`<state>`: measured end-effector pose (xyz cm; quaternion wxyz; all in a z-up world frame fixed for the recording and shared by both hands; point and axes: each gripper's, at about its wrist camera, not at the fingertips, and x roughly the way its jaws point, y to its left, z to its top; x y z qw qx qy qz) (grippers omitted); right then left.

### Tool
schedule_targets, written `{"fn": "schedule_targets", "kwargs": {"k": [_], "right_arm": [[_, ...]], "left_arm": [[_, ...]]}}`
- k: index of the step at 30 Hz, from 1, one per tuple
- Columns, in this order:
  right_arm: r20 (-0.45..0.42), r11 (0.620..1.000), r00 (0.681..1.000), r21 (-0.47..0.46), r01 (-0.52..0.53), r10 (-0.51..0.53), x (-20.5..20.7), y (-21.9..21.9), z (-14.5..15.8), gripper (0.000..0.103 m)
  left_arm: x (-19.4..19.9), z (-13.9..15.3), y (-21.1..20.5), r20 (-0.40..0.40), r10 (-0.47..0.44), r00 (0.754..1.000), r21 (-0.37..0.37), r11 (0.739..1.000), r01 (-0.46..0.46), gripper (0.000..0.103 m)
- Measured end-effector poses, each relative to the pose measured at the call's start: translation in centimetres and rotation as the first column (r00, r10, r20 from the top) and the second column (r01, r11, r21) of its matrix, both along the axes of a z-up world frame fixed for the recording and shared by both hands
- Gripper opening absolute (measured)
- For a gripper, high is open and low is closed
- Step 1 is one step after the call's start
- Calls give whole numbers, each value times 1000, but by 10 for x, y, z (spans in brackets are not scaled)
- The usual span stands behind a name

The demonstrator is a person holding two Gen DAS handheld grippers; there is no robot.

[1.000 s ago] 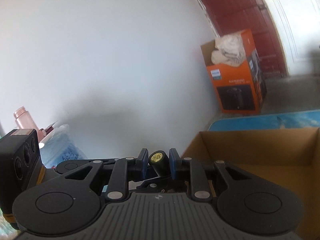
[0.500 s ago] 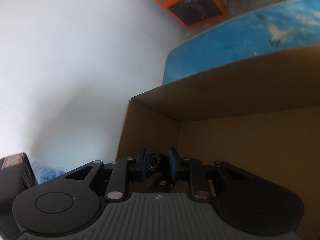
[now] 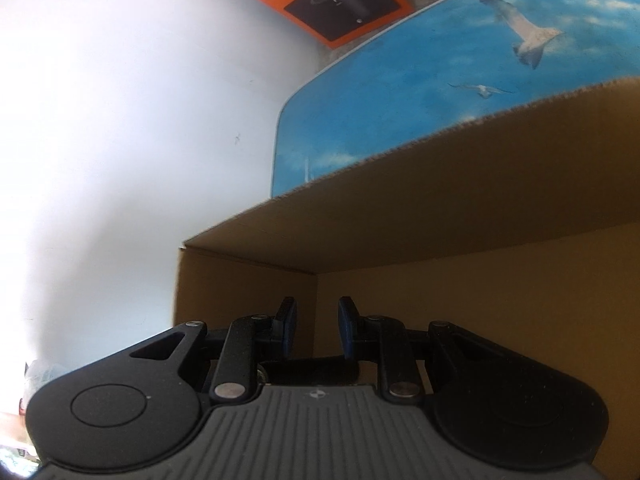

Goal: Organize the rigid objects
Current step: 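Carry the black tube with the right gripper into the cardboard box and release, then return the right gripper to the pink bowl and grasp the green glue stick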

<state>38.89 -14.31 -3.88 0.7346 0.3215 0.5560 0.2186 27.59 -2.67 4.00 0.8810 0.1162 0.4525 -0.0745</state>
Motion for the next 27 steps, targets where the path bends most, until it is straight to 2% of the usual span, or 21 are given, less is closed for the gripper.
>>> {"fn": "schedule_targets", "kwargs": {"k": [4,9,14,17,18,20,21,23,25,27], "right_arm": [[14,999,1000,19,26,-27,-6,-10,10,25],[76,996,996,89,33,-39,-31,-34,45,25],[219,988,976,147,-38,4,-96,-66,95,26],[306,987,952,151,-60,11,-148,-91,118,27],[329,987,944,147,-59,7,-168,-99,120,28],[359,990,933,137,-42,-10,-201,-114,123,32],[366,991,930,130,-27,-23,-218,-120,121,36],[368,993,928,120,11,-55,-248,-130,108,38],[325,993,942,109,52,-85,-272,-135,85,38],[265,992,959,97,76,-100,-287,-132,55,38]], "left_arm": [[-19,19,11,61,6,998,-42,999,-3,59],[-62,42,27,130,3,992,-136,991,15,68],[-124,56,39,219,-63,974,-201,974,108,72],[-156,44,44,268,-92,959,-280,945,169,74],[-166,38,44,273,-97,957,-308,934,182,77],[-183,25,41,271,-103,957,-338,921,194,78],[-188,16,36,260,-105,960,-347,918,194,78],[-199,-1,27,225,-113,968,-373,907,193,78],[-212,-16,15,194,-136,972,-401,893,205,77],[-216,-25,3,169,-143,975,-411,889,202,78]]}}
